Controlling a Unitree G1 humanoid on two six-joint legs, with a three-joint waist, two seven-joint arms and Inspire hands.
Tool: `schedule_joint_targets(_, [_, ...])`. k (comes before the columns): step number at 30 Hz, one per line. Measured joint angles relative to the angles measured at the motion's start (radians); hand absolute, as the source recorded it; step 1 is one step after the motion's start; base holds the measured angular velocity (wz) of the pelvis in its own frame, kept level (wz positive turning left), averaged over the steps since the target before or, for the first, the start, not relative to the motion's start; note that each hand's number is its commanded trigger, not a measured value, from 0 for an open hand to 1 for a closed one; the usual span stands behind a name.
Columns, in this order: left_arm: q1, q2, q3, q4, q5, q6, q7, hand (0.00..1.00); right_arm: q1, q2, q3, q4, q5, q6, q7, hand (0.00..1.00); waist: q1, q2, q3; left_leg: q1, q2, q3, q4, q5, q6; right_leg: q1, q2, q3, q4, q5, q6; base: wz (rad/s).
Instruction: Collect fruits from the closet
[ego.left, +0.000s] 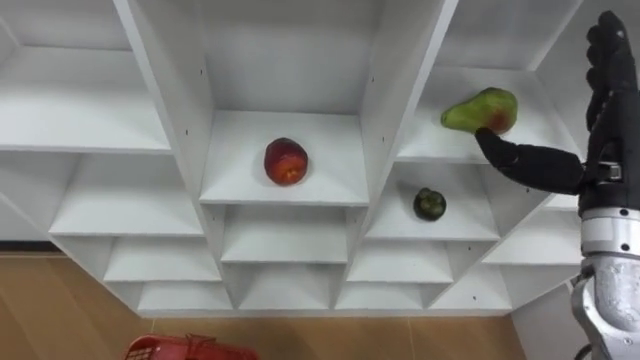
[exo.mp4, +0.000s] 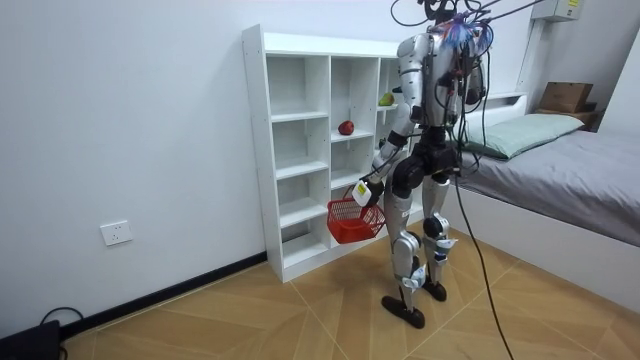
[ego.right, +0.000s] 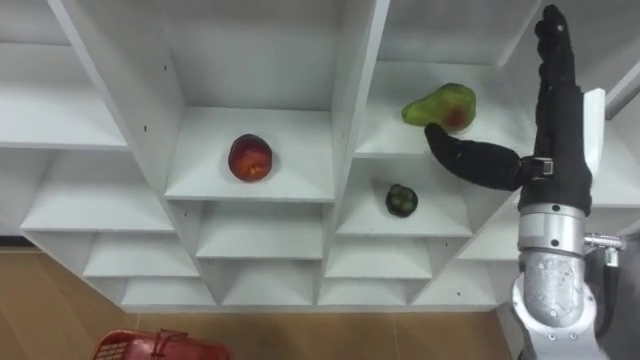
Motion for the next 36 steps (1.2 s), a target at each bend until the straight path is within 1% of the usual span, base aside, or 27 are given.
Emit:
schedule_joint_targets(2, [0.002,0.000,0.006,0.000,0.000,0.001,0.000,1.00,-0.008,-0.003,-0.004,0.004,0.000,0.000,-0.001,0.00,-0.001,-0.001,-0.0005,0.000,0.000,-0.002,0.000,0.000,0.000,0.000,0.000,0.000,0.000,0.000,0.000,0.00])
schedule_joint_targets(3, [0.002,0.000,0.009,0.000,0.001,0.001,-0.001,1.00,-0.008,-0.005,-0.008,0.004,0.002,0.000,-0.001,0.00,-0.003,-0.002,-0.0010,0.000,-0.001,-0.011,0.000,0.000,0.000,0.001,0.000,-0.003,-0.001,0.000,0.000,0.07])
schedule_joint_targets(6, [0.004,-0.001,0.021,0.000,0.025,0.001,-0.001,1.00,-0.008,-0.005,-0.037,0.005,0.008,0.000,0.011,0.00,-0.003,-0.002,-0.0014,-0.001,-0.002,-0.020,0.000,0.000,0.000,0.004,-0.001,-0.014,-0.001,0.000,0.000,0.07])
schedule_joint_targets(8, [0.006,-0.001,0.028,-0.002,0.042,0.001,0.000,1.00,-0.011,-0.014,-0.053,0.009,0.025,0.002,0.020,0.00,-0.002,-0.002,-0.0013,-0.001,-0.002,-0.022,0.000,0.000,0.000,0.005,-0.002,-0.015,-0.001,0.000,0.000,0.02])
schedule_joint_targets(12, [0.011,-0.001,0.048,-0.004,0.064,0.002,0.002,1.00,-0.045,-0.022,-0.091,0.077,0.048,0.004,0.055,0.00,-0.003,0.000,-0.0011,0.001,-0.003,-0.023,0.002,0.000,0.000,0.011,-0.004,-0.019,-0.001,0.000,0.000,0.02])
schedule_joint_targets(14, [0.012,-0.001,0.054,-0.006,0.070,0.002,0.003,1.00,-0.048,-0.023,-0.108,0.102,0.054,0.008,0.079,0.00,-0.005,0.000,-0.0010,0.000,-0.004,-0.024,0.003,0.001,0.002,0.011,-0.005,-0.021,-0.001,0.000,0.000,0.03])
schedule_joint_targets(19, [0.020,-0.002,0.064,-0.011,0.085,0.009,0.001,1.00,-0.048,-0.024,-0.117,0.125,0.059,0.045,0.153,0.00,-0.010,0.003,-0.0020,-0.001,-0.005,-0.024,0.005,0.001,0.002,0.012,-0.006,-0.020,0.000,0.000,0.000,0.00])
schedule_joint_targets(21, [0.021,-0.002,0.064,-0.019,0.089,0.013,0.000,1.00,-0.048,-0.025,-0.118,0.127,0.059,0.051,0.171,0.00,-0.010,0.002,-0.0021,0.000,-0.005,-0.024,0.005,0.001,0.002,0.013,-0.006,-0.020,0.000,0.000,0.000,0.00])
schedule_joint_targets(24, [0.030,-0.001,0.068,-0.042,0.110,0.028,-0.003,1.00,-0.050,-0.034,-0.120,0.147,0.056,0.054,0.188,0.00,-0.006,0.000,-0.0023,0.001,-0.006,-0.024,0.006,0.002,0.003,0.012,-0.007,-0.020,0.000,0.000,0.000,0.00])
schedule_joint_targets(26, [0.033,-0.001,0.072,-0.048,0.110,0.029,-0.009,1.00,-0.050,-0.035,-0.122,0.151,0.051,0.070,0.196,0.00,-0.004,-0.002,-0.0016,0.000,-0.006,-0.024,0.006,0.002,0.003,0.012,-0.007,-0.020,-0.001,0.000,0.001,0.00])
schedule_joint_targets(28, [0.033,-0.001,0.084,-0.048,0.110,0.031,-0.015,1.00,-0.050,-0.036,-0.122,0.152,0.037,0.086,0.207,0.00,-0.003,-0.007,0.0016,-0.003,-0.006,-0.026,0.006,0.002,0.003,0.012,-0.007,-0.022,-0.002,0.000,0.001,0.00])
schedule_joint_targets(29, [0.033,0.000,0.085,-0.048,0.110,0.033,-0.016,1.00,-0.050,-0.036,-0.122,0.152,0.034,0.088,0.210,0.00,-0.003,-0.009,0.0028,-0.004,-0.006,-0.028,0.006,0.002,0.003,0.012,-0.007,-0.023,-0.002,0.000,0.001,0.05])
schedule_joint_targets(30, [0.031,0.003,0.084,-0.050,0.113,0.042,-0.018,1.00,-0.052,-0.037,-0.122,0.153,0.031,0.093,0.217,0.00,-0.003,-0.012,0.0045,-0.007,-0.007,-0.037,0.006,0.002,0.003,0.012,-0.007,-0.026,-0.002,0.000,0.001,0.05])
schedule_joint_targets(32, [0.029,0.007,0.086,-0.055,0.130,0.050,-0.019,1.00,-0.073,-0.043,-0.114,0.177,0.030,0.095,0.231,0.00,0.001,-0.019,0.0058,-0.007,-0.007,-0.039,0.006,0.002,0.003,0.010,-0.007,-0.028,-0.003,0.000,0.001,0.02])
schedule_joint_targets(34, [0.025,0.010,0.086,-0.059,0.156,0.051,-0.015,1.00,-0.114,-0.050,-0.109,0.224,0.020,0.098,0.261,0.00,0.003,-0.024,0.0037,-0.007,-0.007,-0.042,0.006,0.002,0.003,0.011,-0.007,-0.030,-0.003,0.000,0.001,0.02])
schedule_joint_targets(36, [0.022,0.010,0.087,-0.059,0.176,0.051,-0.008,1.00,-0.134,-0.056,-0.109,0.230,0.005,0.109,0.278,0.00,0.005,-0.026,0.0026,-0.007,-0.007,-0.045,0.006,0.002,0.003,0.011,-0.007,-0.034,-0.003,0.000,0.001,0.06])
